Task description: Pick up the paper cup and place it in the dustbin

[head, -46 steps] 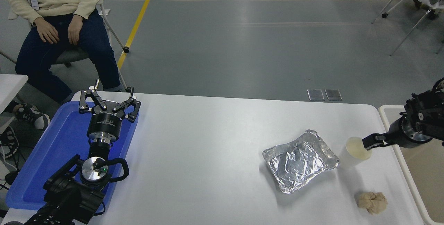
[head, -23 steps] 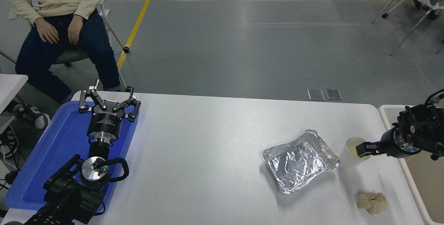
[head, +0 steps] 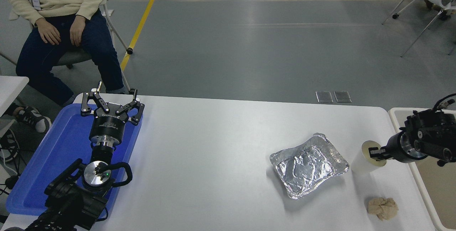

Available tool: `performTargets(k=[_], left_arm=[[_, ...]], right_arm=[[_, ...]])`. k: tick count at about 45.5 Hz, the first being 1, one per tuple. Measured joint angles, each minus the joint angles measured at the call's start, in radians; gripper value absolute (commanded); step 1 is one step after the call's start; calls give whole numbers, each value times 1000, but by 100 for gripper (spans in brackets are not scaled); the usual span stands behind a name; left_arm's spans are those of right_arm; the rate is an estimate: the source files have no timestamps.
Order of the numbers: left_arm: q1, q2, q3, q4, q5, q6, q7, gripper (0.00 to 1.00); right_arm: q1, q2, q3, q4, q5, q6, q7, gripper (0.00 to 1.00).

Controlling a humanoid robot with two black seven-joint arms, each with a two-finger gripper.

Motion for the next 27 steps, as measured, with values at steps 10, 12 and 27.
performTargets(k=[10, 12, 27], left_arm=[[0, 0, 0, 0, 0, 0, 0, 100], [0, 0, 0, 0, 0, 0, 0, 100], [-1, 0, 0, -1, 1, 0, 1, 100]], right_arm=[[32, -18, 6, 30, 4, -5, 0, 0], [52, -32, 6, 42, 4, -3, 0, 0], [286, -128, -80, 180, 13, 45, -7, 0]])
